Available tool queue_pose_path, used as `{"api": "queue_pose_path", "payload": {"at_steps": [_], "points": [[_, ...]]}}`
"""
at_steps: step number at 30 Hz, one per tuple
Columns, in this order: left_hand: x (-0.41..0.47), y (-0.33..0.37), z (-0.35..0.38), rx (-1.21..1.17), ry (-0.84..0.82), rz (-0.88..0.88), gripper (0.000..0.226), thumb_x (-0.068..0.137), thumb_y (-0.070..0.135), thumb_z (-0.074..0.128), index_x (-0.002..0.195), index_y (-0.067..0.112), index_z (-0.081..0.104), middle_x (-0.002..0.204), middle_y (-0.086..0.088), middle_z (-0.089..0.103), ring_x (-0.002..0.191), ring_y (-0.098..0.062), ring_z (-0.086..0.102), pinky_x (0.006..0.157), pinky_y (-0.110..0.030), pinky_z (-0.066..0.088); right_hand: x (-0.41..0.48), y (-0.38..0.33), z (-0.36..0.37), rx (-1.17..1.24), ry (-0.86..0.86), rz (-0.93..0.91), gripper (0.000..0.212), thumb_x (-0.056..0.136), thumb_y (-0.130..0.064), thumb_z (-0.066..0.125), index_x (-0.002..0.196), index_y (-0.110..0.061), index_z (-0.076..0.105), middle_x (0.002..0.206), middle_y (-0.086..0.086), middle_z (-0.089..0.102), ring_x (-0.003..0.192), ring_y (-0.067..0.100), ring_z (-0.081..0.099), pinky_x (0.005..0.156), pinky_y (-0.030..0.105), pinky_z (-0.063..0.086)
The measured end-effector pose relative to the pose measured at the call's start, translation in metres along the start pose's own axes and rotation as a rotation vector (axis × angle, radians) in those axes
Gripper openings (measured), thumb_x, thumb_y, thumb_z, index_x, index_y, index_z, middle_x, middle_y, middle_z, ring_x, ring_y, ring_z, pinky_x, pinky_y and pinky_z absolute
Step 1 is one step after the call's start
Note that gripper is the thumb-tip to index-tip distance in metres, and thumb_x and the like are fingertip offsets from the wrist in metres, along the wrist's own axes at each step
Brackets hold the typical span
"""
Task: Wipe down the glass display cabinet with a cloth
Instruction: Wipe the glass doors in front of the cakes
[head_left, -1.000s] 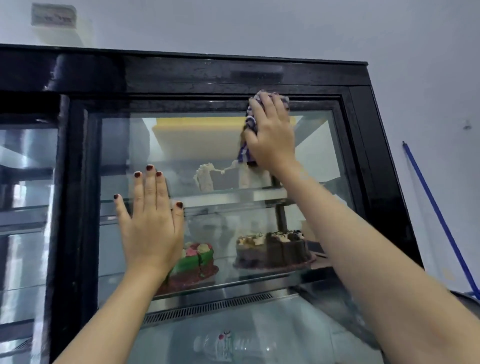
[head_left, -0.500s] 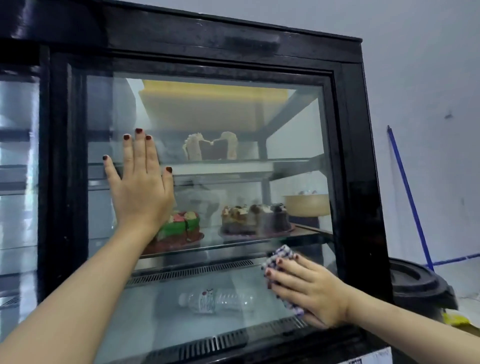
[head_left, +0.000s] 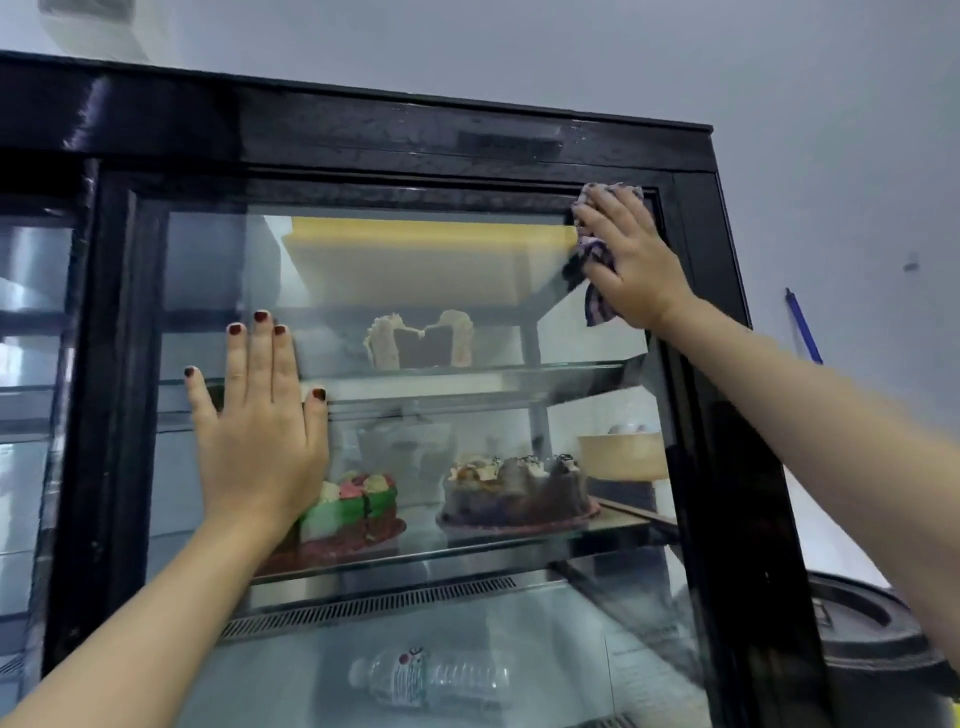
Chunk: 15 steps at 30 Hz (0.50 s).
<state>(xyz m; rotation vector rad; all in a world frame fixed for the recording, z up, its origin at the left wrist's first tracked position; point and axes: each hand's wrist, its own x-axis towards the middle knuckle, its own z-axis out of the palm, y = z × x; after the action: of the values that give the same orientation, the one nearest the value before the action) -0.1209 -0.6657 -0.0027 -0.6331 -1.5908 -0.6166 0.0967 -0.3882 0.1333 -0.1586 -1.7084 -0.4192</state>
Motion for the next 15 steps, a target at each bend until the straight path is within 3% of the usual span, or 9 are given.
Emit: {"api": "queue_pose_path", "payload": {"at_steps": [3,6,11,13,15], "points": [[-0.001,0.0,0.0,0.019,-0.011,0.003,0.063,0.094,0.039,0.013,0.147,0.006,0.009,0.157,-0.005,0.005,0.146,-0.02,0.003,0.114,-0.054,0.004,0.023,0.005,0.003,0.055,0.124,0.17,0.054,0.092,-0.029,0.041,0.144,-0.017,0.036,0.155,0.001,0.026,0.145,0.021,0.011,0.117,0.032,0.011],[0.0,0.001,-0.001,0.019,-0.018,-0.001,0.063,0.095,0.038,0.015,0.149,0.007,0.01,0.158,-0.004,0.003,0.146,-0.018,0.0,0.115,-0.053,0.001,-0.011,-0.01,0.016,0.103,0.209,0.272,0.052,0.091,-0.025,0.044,0.142,-0.017,0.039,0.154,0.0,0.027,0.144,0.022,0.012,0.115,0.034,0.016],[-0.001,0.001,-0.006,-0.029,-0.039,0.004,0.064,0.093,0.035,0.02,0.149,0.005,0.011,0.158,-0.005,0.002,0.146,-0.02,-0.003,0.114,-0.045,-0.008,-0.186,-0.045,0.03,0.118,0.158,0.26,0.056,0.086,-0.029,0.041,0.137,-0.006,0.046,0.149,0.01,0.036,0.142,0.029,0.021,0.118,0.031,0.01],[-0.004,-0.004,-0.011,-0.084,-0.09,0.096,0.066,0.091,0.034,0.024,0.148,0.002,0.012,0.156,-0.008,0.002,0.144,-0.021,-0.003,0.113,-0.037,-0.012,-0.263,-0.06,0.034,0.121,0.173,0.404,0.058,0.085,-0.027,0.041,0.135,0.0,0.047,0.147,0.015,0.038,0.14,0.034,0.025,0.119,0.037,0.012],[-0.012,-0.023,-0.018,-0.063,-0.163,0.264,0.066,0.091,0.038,0.02,0.146,0.003,0.01,0.154,-0.006,0.003,0.142,-0.017,-0.002,0.113,-0.03,-0.013,-0.317,-0.078,0.039,0.132,0.241,0.667,0.061,0.081,-0.027,0.039,0.132,0.006,0.048,0.143,0.021,0.041,0.136,0.041,0.03,0.117,0.044,0.015]]}}
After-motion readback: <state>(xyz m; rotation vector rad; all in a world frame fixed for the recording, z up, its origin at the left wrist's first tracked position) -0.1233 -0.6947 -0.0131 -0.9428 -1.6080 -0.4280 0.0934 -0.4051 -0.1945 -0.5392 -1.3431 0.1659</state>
